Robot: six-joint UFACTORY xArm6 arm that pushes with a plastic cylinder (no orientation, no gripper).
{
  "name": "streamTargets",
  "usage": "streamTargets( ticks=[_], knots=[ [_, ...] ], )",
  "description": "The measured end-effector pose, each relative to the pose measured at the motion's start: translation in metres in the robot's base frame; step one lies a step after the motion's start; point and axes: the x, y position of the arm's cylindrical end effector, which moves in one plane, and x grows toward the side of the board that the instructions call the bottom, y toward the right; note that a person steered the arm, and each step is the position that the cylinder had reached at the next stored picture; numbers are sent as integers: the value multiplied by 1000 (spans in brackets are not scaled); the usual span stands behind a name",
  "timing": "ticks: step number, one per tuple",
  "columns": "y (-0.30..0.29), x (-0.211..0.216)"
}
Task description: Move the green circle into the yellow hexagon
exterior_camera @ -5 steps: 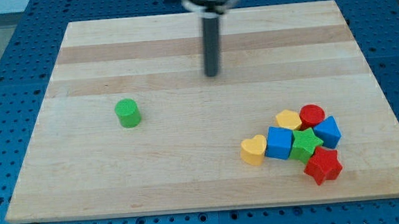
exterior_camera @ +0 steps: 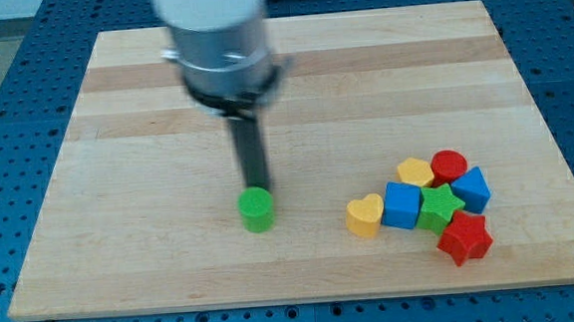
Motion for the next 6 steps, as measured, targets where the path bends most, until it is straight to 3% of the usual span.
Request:
streamTargets(
  ticks=[1, 2, 3, 4, 5, 6],
  knots=[
    [-53, -19],
    [-74, -5],
    [-60, 51],
    [-16, 53],
    [-16, 47],
    [-25, 11]
  ],
)
